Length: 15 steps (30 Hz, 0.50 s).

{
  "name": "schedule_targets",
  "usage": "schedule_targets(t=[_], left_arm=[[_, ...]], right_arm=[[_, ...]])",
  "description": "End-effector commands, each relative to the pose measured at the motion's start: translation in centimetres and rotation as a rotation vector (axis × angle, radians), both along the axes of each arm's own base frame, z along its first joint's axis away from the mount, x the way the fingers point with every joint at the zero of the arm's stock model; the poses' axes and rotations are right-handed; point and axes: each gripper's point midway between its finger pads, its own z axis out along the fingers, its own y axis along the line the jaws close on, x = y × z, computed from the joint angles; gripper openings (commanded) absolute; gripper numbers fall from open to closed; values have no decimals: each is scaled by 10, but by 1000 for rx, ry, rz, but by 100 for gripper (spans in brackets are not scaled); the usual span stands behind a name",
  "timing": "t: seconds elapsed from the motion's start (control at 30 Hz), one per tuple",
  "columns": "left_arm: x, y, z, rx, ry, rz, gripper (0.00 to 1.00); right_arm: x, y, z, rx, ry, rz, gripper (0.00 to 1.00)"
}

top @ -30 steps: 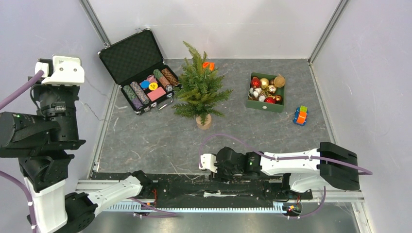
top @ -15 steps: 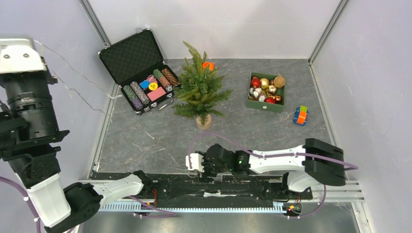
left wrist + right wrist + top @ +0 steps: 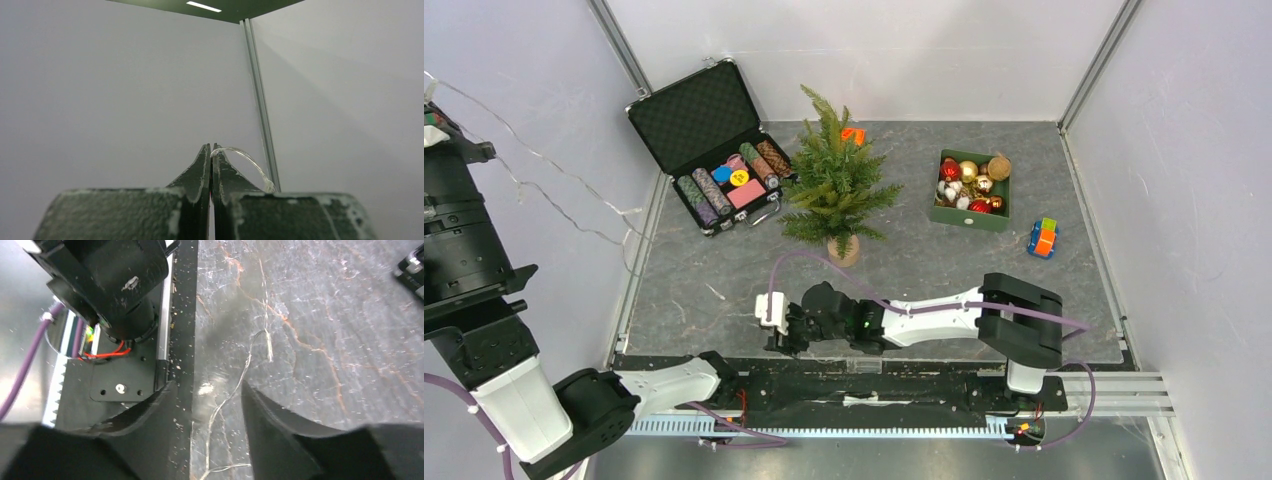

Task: Decorate the small christmas tree

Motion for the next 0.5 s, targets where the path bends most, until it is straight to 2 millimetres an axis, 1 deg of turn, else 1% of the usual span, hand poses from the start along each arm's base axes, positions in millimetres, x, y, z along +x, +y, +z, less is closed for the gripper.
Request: schedule_targets(t=[0.0, 0.03, 0.07, 0.1, 0.13, 0.2, 0.27, 0.4, 0.43, 0.47], left_arm=[[1, -1, 5, 31, -6, 21, 2], [1, -2, 3, 34, 3, 17, 2], [2, -3, 1, 38, 12, 12, 2], [6, -6, -4, 49, 31, 6, 2], [10, -9, -10, 62, 55, -2, 2], [22, -20, -25, 99, 115, -9, 2], [35, -29, -40, 129, 169, -8, 2], [55, -46, -59, 156, 230, -20, 2], [61, -51, -63, 161, 243, -29, 2], [67, -57, -68, 163, 256, -41, 2]], right_arm=[[4, 11, 12, 60, 62, -31, 36], [4, 7, 13, 68, 72, -38, 25], [7, 1, 17, 77, 79, -56, 10], [11, -5, 23, 84, 79, -78, 0], [14, -11, 28, 85, 75, -96, 0], [20, -23, 48, 92, 48, -129, 0], [25, -35, 76, 111, 4, -155, 0], [33, -56, 150, 168, -101, -196, 0], [34, -61, 171, 189, -118, -202, 0], [34, -65, 196, 224, -133, -202, 0]])
